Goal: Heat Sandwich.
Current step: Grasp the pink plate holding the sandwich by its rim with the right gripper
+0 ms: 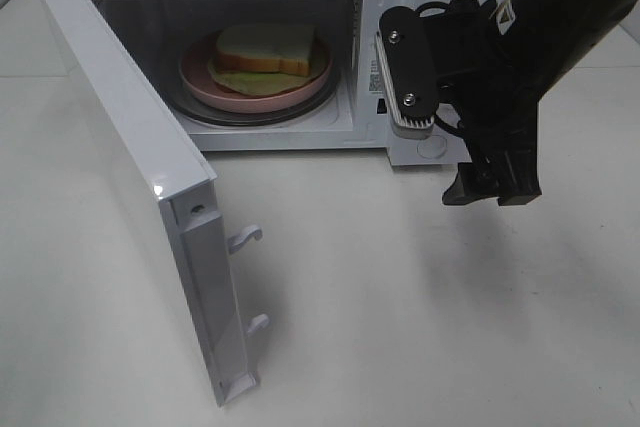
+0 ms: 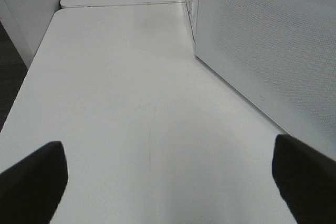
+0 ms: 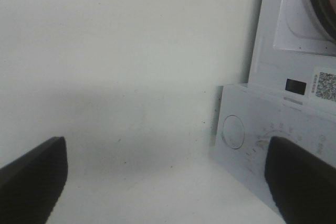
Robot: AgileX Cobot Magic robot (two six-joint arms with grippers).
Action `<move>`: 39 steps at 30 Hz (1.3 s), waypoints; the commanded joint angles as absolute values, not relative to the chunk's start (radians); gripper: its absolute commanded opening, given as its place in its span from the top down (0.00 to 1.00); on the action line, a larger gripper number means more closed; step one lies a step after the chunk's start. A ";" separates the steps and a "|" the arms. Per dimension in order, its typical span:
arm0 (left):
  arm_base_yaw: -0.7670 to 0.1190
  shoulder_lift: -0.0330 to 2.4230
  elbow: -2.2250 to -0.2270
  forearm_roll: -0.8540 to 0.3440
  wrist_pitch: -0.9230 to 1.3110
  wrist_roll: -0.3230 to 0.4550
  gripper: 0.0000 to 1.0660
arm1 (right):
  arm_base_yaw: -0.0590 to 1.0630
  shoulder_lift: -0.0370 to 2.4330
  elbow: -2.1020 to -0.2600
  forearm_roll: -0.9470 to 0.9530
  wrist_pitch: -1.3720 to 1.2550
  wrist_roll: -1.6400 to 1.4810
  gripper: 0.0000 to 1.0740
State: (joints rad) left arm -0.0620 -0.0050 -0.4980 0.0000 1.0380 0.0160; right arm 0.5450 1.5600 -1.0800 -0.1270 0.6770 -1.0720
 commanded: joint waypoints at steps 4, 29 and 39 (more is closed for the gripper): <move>-0.059 -0.030 -0.496 -0.009 1.036 0.017 0.06 | 0.553 1.612 -1.137 -0.134 0.658 -1.091 0.11; -0.059 -0.030 -0.496 -0.009 1.036 0.017 0.06 | 0.631 1.844 -1.380 -0.151 0.618 -1.071 0.15; -0.059 -0.030 -0.496 -0.009 1.036 0.017 0.06 | 0.652 1.947 -1.486 -0.144 0.583 -1.069 0.17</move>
